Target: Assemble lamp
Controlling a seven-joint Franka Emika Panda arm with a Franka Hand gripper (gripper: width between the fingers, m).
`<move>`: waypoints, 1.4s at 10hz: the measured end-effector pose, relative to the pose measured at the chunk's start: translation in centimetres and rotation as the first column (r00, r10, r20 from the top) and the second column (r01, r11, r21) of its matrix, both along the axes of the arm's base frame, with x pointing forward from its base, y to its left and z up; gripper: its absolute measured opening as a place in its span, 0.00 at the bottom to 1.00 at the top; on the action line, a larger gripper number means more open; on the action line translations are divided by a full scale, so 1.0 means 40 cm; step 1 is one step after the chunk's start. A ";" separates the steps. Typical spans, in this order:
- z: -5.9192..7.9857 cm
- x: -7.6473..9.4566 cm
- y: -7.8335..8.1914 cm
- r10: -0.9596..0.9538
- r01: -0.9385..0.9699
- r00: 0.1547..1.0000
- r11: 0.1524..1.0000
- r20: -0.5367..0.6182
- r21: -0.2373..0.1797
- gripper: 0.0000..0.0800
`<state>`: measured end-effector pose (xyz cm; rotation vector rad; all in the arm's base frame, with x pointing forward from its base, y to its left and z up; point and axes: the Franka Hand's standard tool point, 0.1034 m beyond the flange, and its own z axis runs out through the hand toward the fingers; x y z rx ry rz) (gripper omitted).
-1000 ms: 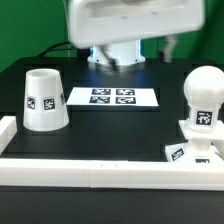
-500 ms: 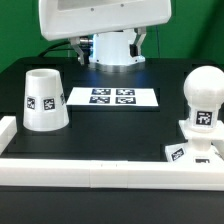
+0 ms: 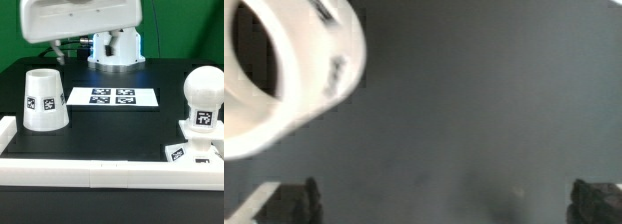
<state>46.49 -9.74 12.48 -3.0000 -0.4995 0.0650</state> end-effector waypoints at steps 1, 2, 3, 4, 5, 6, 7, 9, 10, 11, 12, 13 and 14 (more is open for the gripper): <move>0.000 -0.016 -0.050 0.029 -0.029 1.000 1.000 0.004 0.003 0.87; -0.001 -0.019 -0.080 0.038 -0.038 0.999 0.999 0.007 0.002 0.87; -0.008 -0.010 -0.099 0.041 -0.041 0.999 0.999 0.008 -0.001 0.87; -0.021 -0.009 -0.099 0.043 -0.043 0.999 0.999 0.007 -0.004 0.87; -0.036 -0.014 -0.094 0.046 -0.046 0.999 0.999 -0.002 -0.003 0.87; -0.047 -0.017 -0.087 0.051 -0.051 0.999 0.999 -0.010 -0.001 0.87; -0.059 -0.020 -0.079 0.056 -0.056 0.998 0.998 -0.018 0.001 0.87; -0.076 -0.025 -0.066 0.066 -0.066 0.998 0.998 -0.021 -0.002 0.87; -0.080 -0.030 -0.065 0.066 -0.066 0.998 0.998 -0.025 -0.001 0.87; -0.085 -0.033 -0.064 0.066 -0.066 0.997 0.998 -0.029 0.000 0.87; -0.094 -0.038 -0.064 0.066 -0.066 0.997 0.998 -0.035 0.001 0.87; -0.100 -0.041 -0.063 0.066 -0.066 0.997 0.998 -0.040 0.002 0.87; -0.103 -0.042 -0.062 0.066 -0.066 0.997 0.998 -0.043 0.003 0.82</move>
Offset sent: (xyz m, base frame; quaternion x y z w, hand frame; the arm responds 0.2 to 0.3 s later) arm 0.0097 -0.0122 -0.0125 -0.0056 0.0169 -0.0053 0.9998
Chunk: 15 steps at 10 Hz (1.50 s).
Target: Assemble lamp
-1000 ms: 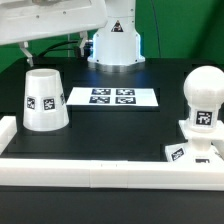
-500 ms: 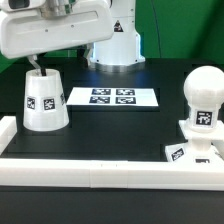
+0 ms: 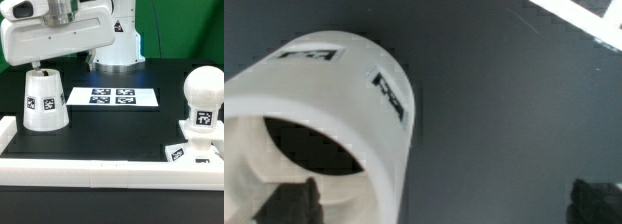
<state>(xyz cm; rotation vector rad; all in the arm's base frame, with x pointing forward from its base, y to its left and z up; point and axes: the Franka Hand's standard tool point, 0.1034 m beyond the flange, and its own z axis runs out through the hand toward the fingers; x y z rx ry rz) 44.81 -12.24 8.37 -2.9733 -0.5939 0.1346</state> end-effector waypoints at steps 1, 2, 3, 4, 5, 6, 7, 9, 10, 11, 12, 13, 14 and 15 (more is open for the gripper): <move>-0.001 0.001 0.001 0.001 -0.001 1.000 1.000 -0.001 0.000 0.82; -0.001 0.001 0.002 0.002 -0.002 1.000 1.000 -0.001 0.001 0.59; -0.003 0.000 0.002 0.002 -0.002 1.000 1.000 -0.002 0.001 0.59; -0.008 -0.002 0.002 0.002 -0.002 1.000 1.000 -0.006 0.001 0.36; -0.015 -0.003 0.001 0.002 -0.002 1.000 1.000 -0.011 0.001 0.19; -0.021 -0.001 0.000 0.003 -0.003 1.000 1.000 -0.014 0.001 0.19; -0.019 0.005 0.002 0.005 -0.005 1.000 1.000 -0.012 0.001 0.06; -0.016 0.016 0.015 0.011 -0.011 1.000 1.000 -0.017 0.007 0.06; -0.008 0.027 0.042 0.014 -0.014 0.999 1.000 -0.031 0.017 0.06; 0.006 0.044 0.077 0.014 -0.013 0.999 0.999 -0.047 0.030 0.06; 0.031 0.063 0.131 -0.013 0.018 0.996 0.999 -0.085 0.048 0.06; 0.074 0.090 0.192 -0.038 0.048 0.991 0.996 -0.130 0.074 0.06; 0.135 0.136 0.250 -0.086 0.102 0.983 0.991 -0.164 0.086 0.06; 0.193 0.188 0.298 -0.120 0.135 0.979 0.987 -0.167 0.084 0.06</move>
Offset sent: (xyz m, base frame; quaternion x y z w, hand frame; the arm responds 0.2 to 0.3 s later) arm 0.0056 0.0010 -0.0030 -0.0009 0.0052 0.0016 1.0000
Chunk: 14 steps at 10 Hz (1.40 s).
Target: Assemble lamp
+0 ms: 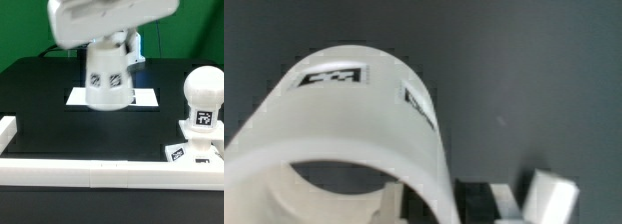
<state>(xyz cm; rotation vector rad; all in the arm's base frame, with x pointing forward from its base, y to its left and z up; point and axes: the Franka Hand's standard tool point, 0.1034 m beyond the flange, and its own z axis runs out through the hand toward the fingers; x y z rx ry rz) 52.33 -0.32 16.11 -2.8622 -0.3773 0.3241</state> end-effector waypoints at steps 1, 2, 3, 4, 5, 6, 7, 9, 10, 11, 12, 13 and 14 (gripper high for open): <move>0.047 0.042 0.034 -0.043 0.043 0.999 0.999 -0.022 -0.004 0.06; 0.086 0.091 0.058 -0.072 0.072 0.997 0.997 -0.035 -0.006 0.06; 0.122 0.140 0.076 -0.107 0.106 0.993 0.994 -0.058 -0.013 0.06; 0.151 0.191 0.088 -0.122 0.121 0.989 0.993 -0.083 -0.013 0.06; 0.157 0.225 0.091 -0.134 0.134 0.986 0.991 -0.100 -0.014 0.06; 0.151 0.234 0.090 -0.131 0.131 0.987 0.991 -0.088 -0.012 0.06; 0.151 0.233 0.090 -0.131 0.131 0.987 0.991 -0.089 -0.012 0.06; 0.148 0.232 0.090 -0.132 0.131 0.987 0.991 -0.090 -0.012 0.06; 0.153 0.234 0.099 -0.145 0.144 0.985 0.990 -0.091 -0.015 0.06; 0.181 0.248 0.134 -0.182 0.180 0.979 0.983 -0.087 -0.025 0.06; 0.201 0.265 0.172 -0.191 0.190 0.978 0.981 -0.079 -0.025 0.06; 0.209 0.282 0.193 -0.201 0.199 0.976 0.980 -0.087 -0.027 0.06; 0.217 0.315 0.223 -0.214 0.212 0.973 0.977 -0.091 -0.029 0.06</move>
Offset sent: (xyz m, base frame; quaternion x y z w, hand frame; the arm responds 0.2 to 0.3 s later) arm 0.0840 0.0193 0.0534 0.0058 -0.0648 0.0719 0.9953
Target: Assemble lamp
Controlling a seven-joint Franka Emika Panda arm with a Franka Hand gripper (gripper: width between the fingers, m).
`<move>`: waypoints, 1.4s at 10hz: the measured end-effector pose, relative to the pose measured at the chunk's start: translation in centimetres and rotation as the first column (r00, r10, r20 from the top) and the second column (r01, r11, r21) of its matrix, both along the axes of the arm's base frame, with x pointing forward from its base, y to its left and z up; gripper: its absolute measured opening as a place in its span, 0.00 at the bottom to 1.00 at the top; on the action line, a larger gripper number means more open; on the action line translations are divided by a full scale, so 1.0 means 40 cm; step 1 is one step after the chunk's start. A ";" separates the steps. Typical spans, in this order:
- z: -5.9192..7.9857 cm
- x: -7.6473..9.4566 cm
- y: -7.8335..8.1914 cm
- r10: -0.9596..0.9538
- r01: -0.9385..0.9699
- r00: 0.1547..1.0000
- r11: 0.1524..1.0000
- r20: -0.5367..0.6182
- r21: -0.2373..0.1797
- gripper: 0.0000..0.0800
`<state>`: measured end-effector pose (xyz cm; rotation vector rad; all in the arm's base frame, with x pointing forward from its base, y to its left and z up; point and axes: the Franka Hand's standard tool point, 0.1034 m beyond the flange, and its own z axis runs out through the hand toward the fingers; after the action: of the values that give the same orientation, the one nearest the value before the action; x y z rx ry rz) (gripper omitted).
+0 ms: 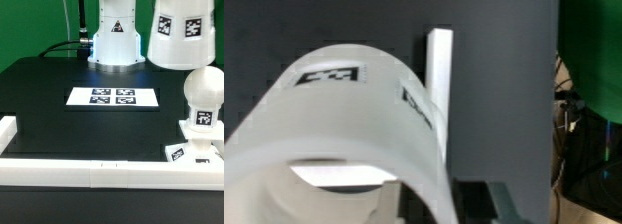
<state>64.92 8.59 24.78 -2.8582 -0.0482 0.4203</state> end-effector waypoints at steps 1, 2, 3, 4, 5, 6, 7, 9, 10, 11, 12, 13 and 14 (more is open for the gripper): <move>-0.005 0.019 0.019 0.000 0.000 1.000 1.000 0.015 0.000 0.06; -0.029 0.029 0.041 0.001 -0.001 0.999 1.000 0.039 -0.003 0.06; -0.066 0.026 0.058 0.001 -0.001 0.999 1.000 0.051 -0.007 0.06; -0.088 0.017 0.065 0.003 -0.002 0.999 1.000 0.050 -0.009 0.06; -0.107 0.013 0.069 0.003 -0.002 0.999 1.000 0.053 -0.011 0.06; -0.128 0.004 0.070 0.006 -0.005 0.999 1.000 0.046 -0.014 0.06; -0.151 -0.002 0.069 0.003 -0.002 0.999 1.000 0.049 -0.017 0.06; -0.189 -0.016 0.066 0.002 -0.001 0.999 1.000 0.051 -0.021 0.06; -0.198 -0.023 0.066 0.003 -0.002 0.999 1.000 0.043 -0.022 0.06; -0.204 -0.024 0.065 0.003 -0.002 0.999 1.000 0.041 -0.022 0.06; -0.210 -0.023 0.063 0.000 0.001 0.999 1.000 0.044 -0.023 0.06; -0.212 -0.024 0.061 -0.001 0.002 0.999 1.000 0.042 -0.024 0.06; -0.215 -0.025 0.061 -0.002 0.003 0.999 1.000 0.042 -0.024 0.06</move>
Offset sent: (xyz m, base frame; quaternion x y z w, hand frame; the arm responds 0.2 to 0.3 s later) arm -0.0097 0.0146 -0.0354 -0.0343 0.0255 0.0072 0.9991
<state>63.94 11.03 16.18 -2.8902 -0.0480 0.3627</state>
